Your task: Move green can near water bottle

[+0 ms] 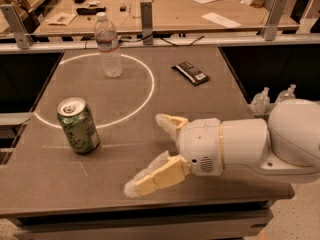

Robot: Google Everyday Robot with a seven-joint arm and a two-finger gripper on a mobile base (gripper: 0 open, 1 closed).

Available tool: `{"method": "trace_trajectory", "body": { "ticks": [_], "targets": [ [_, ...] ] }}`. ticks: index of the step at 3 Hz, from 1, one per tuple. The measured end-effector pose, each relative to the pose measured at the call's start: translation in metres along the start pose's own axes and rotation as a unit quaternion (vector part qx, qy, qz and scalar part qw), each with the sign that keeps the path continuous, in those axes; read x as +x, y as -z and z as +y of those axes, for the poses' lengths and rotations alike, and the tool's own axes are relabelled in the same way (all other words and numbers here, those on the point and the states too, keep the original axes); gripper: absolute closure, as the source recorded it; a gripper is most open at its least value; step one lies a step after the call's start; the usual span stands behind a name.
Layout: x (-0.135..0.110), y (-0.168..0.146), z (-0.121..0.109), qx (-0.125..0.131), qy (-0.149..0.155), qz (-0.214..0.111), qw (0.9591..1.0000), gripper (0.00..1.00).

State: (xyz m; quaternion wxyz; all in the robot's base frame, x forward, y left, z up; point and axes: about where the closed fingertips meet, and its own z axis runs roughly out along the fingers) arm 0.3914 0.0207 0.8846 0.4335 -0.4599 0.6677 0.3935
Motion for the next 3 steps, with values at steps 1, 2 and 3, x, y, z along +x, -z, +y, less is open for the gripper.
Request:
{"method": "trace_trajectory", "body": {
  "ticks": [1, 2, 3],
  "targets": [
    [0.018, -0.032, -0.006, 0.038, 0.011, 0.022, 0.999, 0.0],
    [0.022, -0.045, -0.024, 0.086, 0.048, 0.046, 0.9941, 0.0],
    [0.021, -0.044, -0.03, 0.098, 0.051, 0.046, 0.9928, 0.0]
  ]
}}
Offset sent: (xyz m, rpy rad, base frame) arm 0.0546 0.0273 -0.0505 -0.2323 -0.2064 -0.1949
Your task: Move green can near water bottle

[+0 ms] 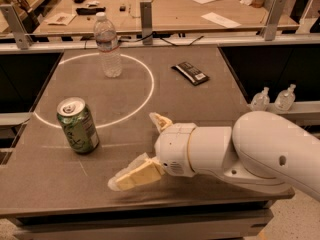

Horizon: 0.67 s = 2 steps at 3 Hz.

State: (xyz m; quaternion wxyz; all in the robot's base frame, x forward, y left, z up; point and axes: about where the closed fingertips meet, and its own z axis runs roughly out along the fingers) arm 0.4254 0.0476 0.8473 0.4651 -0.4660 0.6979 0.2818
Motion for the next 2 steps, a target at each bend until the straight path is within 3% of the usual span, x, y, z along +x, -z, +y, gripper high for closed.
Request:
{"method": "trace_trajectory", "body": {
  "ticks": [1, 2],
  "targets": [
    [-0.004, -0.005, 0.005, -0.004, 0.009, -0.008, 0.9999, 0.0],
    [-0.025, -0.02, 0.001, -0.014, 0.037, -0.049, 0.998, 0.0]
  ]
}}
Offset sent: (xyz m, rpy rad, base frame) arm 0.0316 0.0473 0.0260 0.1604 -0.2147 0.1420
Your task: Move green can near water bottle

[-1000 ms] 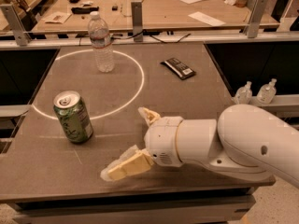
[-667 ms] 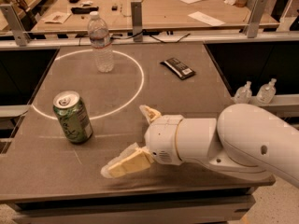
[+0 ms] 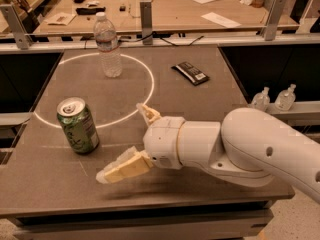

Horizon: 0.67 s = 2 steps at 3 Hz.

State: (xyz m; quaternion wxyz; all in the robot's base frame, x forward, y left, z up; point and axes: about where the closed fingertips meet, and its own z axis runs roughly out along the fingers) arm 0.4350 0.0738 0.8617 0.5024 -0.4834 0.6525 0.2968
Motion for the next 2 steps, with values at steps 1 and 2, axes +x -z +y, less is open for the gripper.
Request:
{"method": "trace_trajectory", "body": {
  "ticks": [1, 2],
  "targets": [
    [-0.004, -0.022, -0.007, -0.014, 0.024, -0.032, 0.9991, 0.0],
    [-0.001, -0.048, -0.005, -0.035, 0.023, -0.055, 0.9976, 0.0]
  ]
}}
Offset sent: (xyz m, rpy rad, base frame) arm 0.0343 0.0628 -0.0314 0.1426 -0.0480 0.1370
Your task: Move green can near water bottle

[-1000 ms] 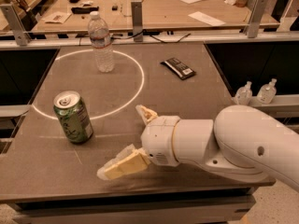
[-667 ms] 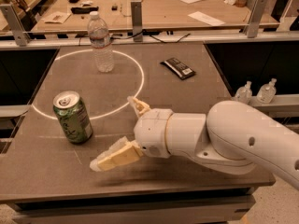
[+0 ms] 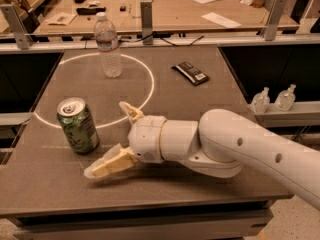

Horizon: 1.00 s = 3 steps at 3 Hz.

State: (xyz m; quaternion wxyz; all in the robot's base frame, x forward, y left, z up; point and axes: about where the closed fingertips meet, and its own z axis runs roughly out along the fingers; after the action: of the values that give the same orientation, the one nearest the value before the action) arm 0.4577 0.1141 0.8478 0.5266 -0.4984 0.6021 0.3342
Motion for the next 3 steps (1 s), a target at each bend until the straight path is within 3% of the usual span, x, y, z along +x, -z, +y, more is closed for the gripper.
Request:
{"method": "trace_trajectory", "body": {
  "ticks": [2, 3],
  "targets": [
    [-0.023, -0.051, 0.016, -0.066, -0.032, -0.043, 0.9964, 0.0],
    [-0.038, -0.063, 0.022, -0.088, -0.042, -0.052, 0.9938, 0.18]
  ]
}}
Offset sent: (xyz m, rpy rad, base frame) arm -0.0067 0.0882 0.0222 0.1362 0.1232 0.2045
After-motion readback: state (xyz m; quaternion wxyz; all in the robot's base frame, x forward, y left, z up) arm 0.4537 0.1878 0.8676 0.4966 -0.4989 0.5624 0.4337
